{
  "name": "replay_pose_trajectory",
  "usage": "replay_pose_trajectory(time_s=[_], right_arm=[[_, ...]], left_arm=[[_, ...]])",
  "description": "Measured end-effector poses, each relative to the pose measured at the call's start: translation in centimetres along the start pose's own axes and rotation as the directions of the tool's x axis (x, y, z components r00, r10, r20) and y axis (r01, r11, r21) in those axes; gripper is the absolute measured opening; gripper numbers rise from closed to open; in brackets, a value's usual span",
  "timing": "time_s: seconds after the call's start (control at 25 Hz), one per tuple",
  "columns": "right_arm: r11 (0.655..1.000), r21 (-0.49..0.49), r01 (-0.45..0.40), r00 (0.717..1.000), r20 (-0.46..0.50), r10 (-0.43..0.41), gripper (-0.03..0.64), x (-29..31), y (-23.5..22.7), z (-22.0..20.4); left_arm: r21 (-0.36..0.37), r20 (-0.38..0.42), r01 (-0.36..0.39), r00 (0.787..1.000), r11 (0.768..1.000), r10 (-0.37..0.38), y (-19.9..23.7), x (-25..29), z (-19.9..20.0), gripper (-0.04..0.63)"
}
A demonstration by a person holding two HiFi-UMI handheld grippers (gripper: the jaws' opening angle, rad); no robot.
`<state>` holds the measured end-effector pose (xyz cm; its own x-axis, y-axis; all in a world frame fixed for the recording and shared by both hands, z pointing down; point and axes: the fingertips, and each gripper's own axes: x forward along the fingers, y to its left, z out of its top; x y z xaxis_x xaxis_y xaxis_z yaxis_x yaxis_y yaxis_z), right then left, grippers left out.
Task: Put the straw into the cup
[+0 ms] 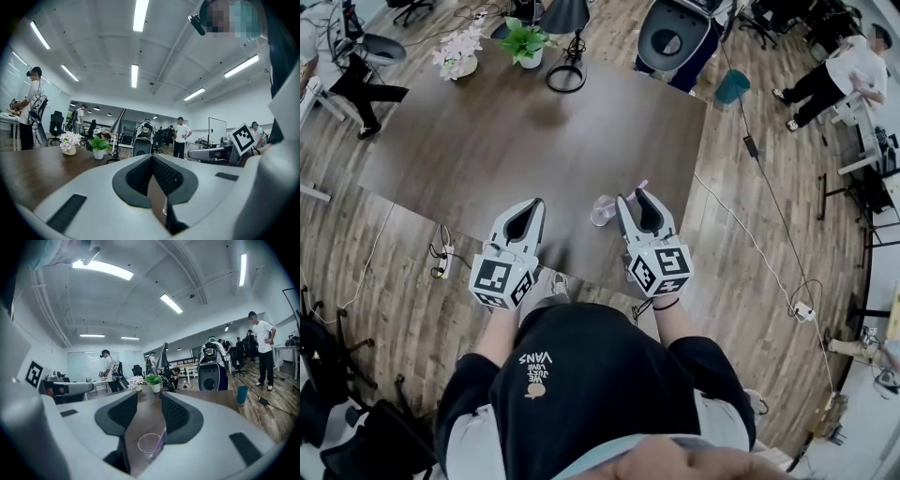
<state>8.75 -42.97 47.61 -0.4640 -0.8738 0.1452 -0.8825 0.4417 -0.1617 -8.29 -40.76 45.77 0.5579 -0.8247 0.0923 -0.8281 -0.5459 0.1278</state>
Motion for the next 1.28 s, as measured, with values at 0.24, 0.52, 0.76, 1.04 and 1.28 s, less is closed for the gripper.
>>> replay_pose_trajectory(time_s=[0.24, 0.52, 0.76, 1.04, 1.28], right_arm=[[0.999, -0.018, -0.044, 0.998, 0.036, 0.045, 0.153, -0.6, 1.2, 1.4], [0.995, -0.048, -0.089, 0.995, 0.041, 0.091, 0.116, -1.3, 2.6, 1.8], [0.993, -0.063, -0.099, 0.994, 0.035, 0.102, 0.018, -1.4, 3.3, 1.6], [0.99, -0.067, -0.121, 0.992, 0.039, 0.124, 0.017, -1.7, 4.0, 2.1], [0.989, -0.076, -0.128, 0.991, 0.028, 0.13, 0.015, -1.6, 4.5, 1.8]], left_arm=[[0.0, 0.002, 0.01, 1.0, 1.0, -0.01, -0.7, -0.1, 0.1, 0.009], [0.004, 0.011, 0.004, 1.0, 1.0, -0.005, -1.0, -0.5, 0.2, 0.009], [0.0, 0.019, -0.006, 1.0, 1.0, 0.006, -0.7, -0.9, 0.4, 0.009], [-0.003, 0.019, -0.011, 1.0, 1.0, 0.011, -0.9, -1.3, 0.4, 0.009], [-0.004, 0.022, -0.014, 1.0, 1.0, 0.014, -1.0, -1.4, 0.4, 0.009]])
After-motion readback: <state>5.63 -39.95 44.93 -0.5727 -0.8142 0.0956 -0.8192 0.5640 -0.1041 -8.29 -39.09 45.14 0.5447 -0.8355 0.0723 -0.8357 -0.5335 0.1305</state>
